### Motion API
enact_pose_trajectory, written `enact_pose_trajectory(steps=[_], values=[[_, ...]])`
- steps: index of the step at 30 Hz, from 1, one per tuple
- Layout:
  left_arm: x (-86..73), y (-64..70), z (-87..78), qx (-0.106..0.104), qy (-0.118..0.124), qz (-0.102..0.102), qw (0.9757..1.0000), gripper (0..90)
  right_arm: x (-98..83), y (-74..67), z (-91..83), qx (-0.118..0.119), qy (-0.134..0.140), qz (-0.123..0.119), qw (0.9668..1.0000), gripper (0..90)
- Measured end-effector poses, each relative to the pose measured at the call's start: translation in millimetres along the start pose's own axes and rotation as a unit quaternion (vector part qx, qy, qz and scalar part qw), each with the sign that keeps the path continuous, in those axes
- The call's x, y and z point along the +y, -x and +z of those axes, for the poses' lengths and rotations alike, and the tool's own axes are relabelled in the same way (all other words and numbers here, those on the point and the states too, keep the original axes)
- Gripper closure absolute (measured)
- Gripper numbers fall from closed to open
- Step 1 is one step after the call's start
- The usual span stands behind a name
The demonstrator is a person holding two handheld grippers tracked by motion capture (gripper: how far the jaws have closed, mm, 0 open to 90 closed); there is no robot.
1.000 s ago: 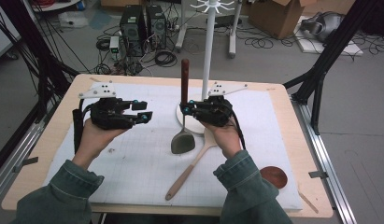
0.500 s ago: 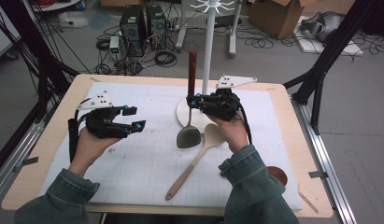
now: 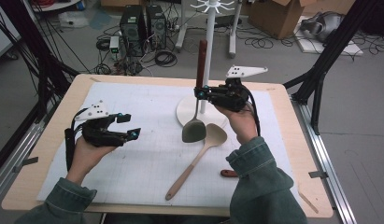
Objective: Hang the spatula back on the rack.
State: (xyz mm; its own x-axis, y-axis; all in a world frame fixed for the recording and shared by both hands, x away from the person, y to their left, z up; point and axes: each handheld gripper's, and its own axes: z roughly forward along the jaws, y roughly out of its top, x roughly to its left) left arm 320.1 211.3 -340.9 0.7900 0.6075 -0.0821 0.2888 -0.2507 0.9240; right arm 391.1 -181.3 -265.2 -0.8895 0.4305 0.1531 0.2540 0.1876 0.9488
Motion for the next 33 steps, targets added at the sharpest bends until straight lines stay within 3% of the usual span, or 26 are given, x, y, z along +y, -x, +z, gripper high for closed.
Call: enact_pose_trajectory(steps=[16, 33], values=[[-13.7, 0.6, 0.6, 0.006, -0.003, -0.001, 1.0000, 28.0, 28.2, 11.3, -5.4, -0.013, -0.007, -0.008, 0.9999, 84.0], [-21.8, -1.6, -2.8, 0.014, -0.004, -0.006, 0.9999, 26.8, 58.4, 19.5, 6.2, -0.044, -0.009, -0.015, 0.9989, 84.0]])
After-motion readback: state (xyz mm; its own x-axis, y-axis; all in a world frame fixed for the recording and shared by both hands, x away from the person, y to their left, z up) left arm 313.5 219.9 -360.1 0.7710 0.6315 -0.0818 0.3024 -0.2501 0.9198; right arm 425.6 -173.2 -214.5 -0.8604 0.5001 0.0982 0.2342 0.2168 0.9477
